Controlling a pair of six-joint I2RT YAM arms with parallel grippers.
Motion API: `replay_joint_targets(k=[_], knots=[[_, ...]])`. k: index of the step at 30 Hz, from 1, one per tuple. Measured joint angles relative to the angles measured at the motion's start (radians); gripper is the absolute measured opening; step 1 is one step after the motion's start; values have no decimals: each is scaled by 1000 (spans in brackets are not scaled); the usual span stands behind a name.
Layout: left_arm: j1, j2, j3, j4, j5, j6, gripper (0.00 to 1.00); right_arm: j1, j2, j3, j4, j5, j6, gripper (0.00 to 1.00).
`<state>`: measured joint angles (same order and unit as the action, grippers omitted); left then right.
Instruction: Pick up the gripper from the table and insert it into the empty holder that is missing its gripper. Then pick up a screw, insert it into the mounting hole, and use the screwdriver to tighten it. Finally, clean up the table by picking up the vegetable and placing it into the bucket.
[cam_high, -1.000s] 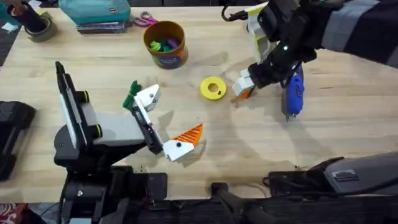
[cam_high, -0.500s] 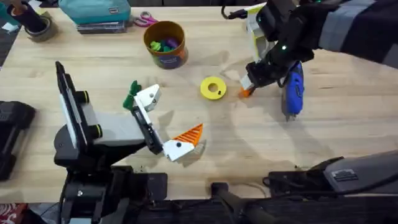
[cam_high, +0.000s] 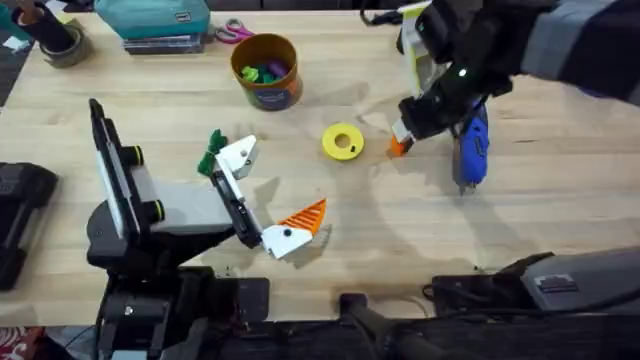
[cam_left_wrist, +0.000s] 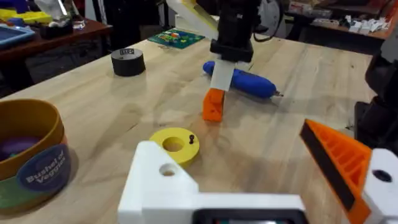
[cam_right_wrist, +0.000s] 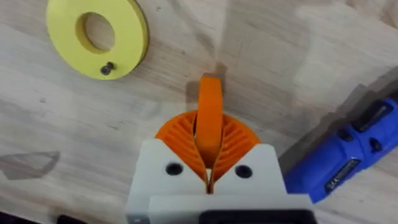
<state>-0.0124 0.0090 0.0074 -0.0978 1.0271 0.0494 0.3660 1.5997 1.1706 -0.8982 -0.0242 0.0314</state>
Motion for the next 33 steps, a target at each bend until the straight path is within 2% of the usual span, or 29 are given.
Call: replay_joint_targets(k=[6, 10, 11, 21, 26, 29, 33], knots=[[0, 0, 0, 0, 0, 0, 986, 0, -114, 127, -20, 0, 59, 10], [0, 0, 0, 0, 0, 0, 985, 0, -209, 163, 3, -7, 109, 10], [0, 0, 0, 0, 0, 0, 985, 0, -285, 164, 35, -79, 140, 10], [0, 0, 0, 0, 0, 0, 985, 0, -381, 162, 198, -305, 156, 10], [0, 0, 0, 0, 0, 0, 986, -29, -392, 88, 430, -517, 182, 10], [0, 0, 0, 0, 0, 0, 985, -79, -395, 1, 585, -655, 244, 10], [0, 0, 0, 0, 0, 0, 986, -159, -394, -151, 878, -839, 387, 10]])
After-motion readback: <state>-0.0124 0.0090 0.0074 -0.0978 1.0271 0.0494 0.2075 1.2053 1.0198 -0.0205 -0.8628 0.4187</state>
